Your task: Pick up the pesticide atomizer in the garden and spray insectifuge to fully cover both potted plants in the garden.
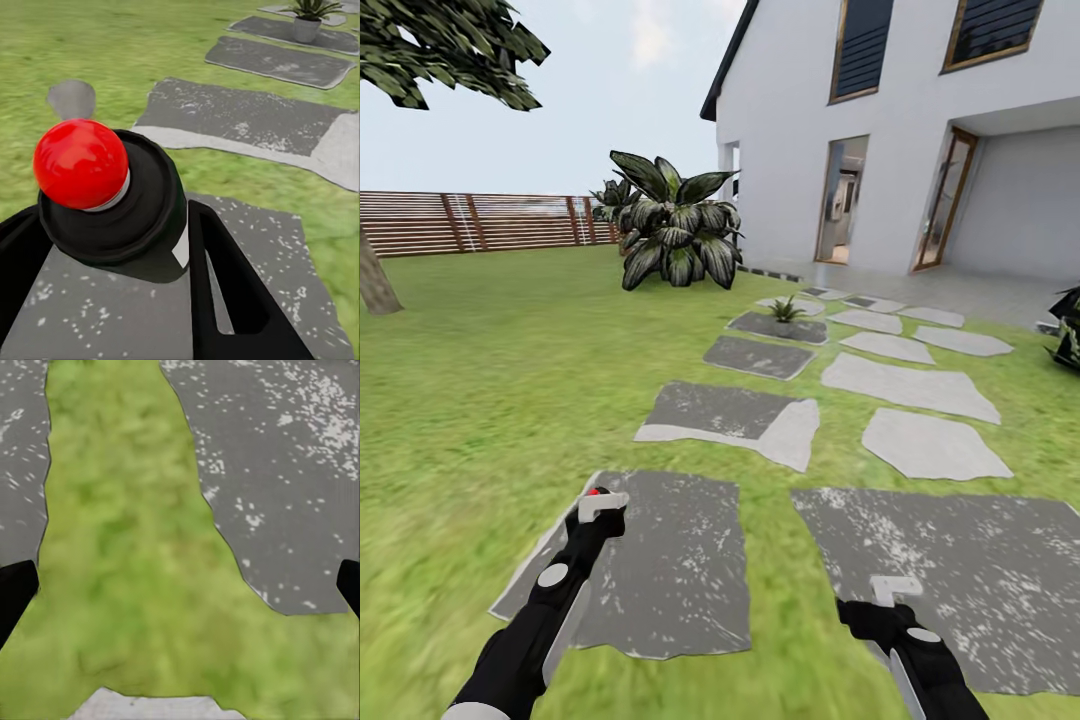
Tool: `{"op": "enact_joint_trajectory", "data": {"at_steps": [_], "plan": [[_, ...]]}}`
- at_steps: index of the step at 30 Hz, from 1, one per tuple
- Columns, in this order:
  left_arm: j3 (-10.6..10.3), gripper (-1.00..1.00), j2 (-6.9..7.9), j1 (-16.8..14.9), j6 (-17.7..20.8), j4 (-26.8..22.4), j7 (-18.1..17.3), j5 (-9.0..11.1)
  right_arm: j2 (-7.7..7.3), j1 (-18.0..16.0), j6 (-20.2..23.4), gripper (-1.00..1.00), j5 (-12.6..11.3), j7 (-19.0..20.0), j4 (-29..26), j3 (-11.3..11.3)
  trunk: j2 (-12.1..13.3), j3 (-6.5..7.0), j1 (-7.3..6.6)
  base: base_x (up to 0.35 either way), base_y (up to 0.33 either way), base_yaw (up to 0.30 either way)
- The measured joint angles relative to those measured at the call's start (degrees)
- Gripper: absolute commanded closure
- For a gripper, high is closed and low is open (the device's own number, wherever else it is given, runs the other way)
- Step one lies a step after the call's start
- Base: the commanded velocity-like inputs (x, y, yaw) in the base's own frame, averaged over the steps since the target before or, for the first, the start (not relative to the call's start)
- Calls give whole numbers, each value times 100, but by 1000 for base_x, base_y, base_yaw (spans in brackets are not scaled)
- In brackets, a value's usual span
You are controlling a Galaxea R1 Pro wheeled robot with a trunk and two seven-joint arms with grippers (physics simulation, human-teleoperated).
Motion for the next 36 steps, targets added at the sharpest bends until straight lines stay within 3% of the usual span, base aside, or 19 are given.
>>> {"op": "enact_joint_trajectory", "data": {"at_steps": [11,16,21,36], "plan": [[0,100,0,0,0,0,0,0,-7,0,3,-100,-11,0,-16,-46,0,0,0,333,107,0],[0,100,0,0,0,0,-1,0,-4,0,8,-100,-31,8,-21,-523,0,0,0,333,107,0],[0,100,0,0,0,0,-1,0,-1,0,9,-100,-40,22,-22,-766,0,0,0,333,107,0],[0,100,0,0,0,0,0,0,0,0,9,-100,-39,24,-30,-781,0,0,0,333,109,0]]}}
